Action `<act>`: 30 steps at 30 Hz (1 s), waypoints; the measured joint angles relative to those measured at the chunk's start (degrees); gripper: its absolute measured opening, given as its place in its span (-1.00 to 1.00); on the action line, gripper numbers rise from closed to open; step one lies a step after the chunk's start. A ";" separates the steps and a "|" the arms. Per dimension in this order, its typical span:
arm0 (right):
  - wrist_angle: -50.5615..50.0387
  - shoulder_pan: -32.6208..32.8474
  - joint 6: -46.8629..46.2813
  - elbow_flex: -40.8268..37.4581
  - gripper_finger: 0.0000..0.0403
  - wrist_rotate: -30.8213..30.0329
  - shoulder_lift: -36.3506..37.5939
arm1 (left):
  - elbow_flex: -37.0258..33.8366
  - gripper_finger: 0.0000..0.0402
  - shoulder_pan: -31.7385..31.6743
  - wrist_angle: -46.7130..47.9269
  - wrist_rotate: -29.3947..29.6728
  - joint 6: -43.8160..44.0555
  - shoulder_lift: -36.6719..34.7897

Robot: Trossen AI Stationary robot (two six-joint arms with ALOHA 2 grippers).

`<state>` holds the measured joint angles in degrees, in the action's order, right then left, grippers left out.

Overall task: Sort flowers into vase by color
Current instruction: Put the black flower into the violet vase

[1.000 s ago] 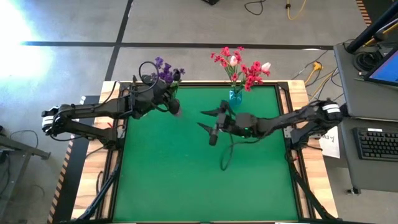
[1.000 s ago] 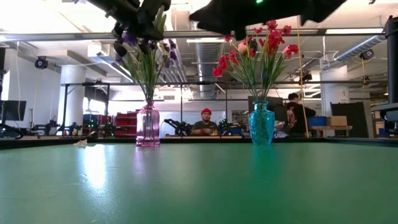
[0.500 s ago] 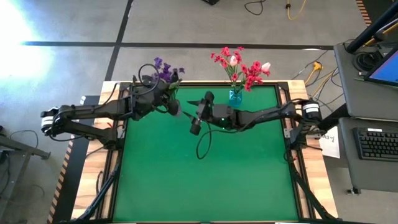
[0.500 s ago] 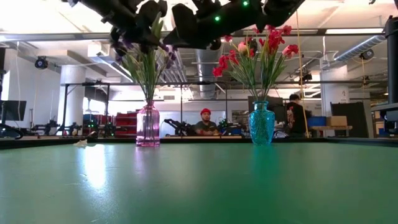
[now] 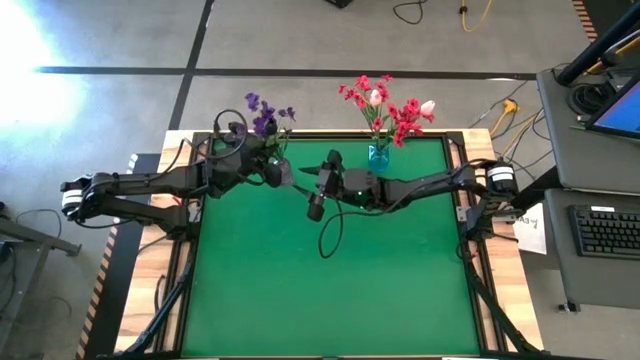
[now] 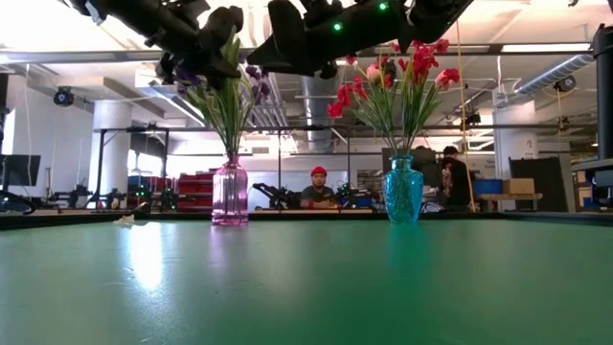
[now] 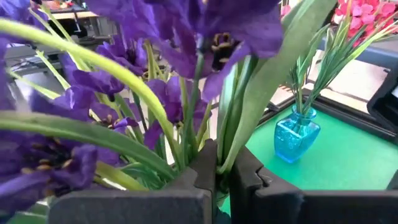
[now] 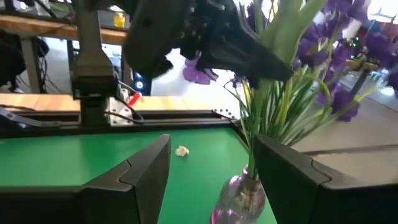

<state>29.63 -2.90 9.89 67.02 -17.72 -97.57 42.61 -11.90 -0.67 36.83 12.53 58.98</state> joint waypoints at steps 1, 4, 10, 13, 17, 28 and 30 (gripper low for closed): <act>0.48 -0.10 0.14 0.00 0.10 0.14 0.00 | 0.00 -1.00 -0.01 0.00 0.02 0.02 0.01; 0.83 -0.49 0.16 0.00 0.10 0.02 0.01 | 0.08 -1.00 -0.04 -0.30 0.12 0.00 0.22; 3.74 -0.82 0.65 -0.02 0.10 0.46 -0.63 | 1.57 -1.00 -0.04 0.06 0.07 -0.48 0.37; 4.63 -1.66 0.17 -0.04 0.10 2.07 -0.97 | 2.34 -1.00 -0.04 -0.11 0.07 -0.43 0.34; 6.21 -3.55 -1.46 -0.06 0.10 4.48 -0.97 | 2.38 -1.00 -0.04 -0.20 0.05 0.14 0.39; 8.87 -6.87 -2.42 3.41 0.10 11.07 -6.31 | 2.38 -1.00 -0.04 -0.47 -1.91 1.78 0.42; 9.31 -7.04 -1.71 5.61 0.10 10.53 -8.45 | 2.38 -1.00 -0.04 -0.63 -1.94 1.92 0.42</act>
<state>38.94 -9.94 8.18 72.63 -7.20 -106.02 44.99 -11.94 -1.30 34.89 14.46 59.40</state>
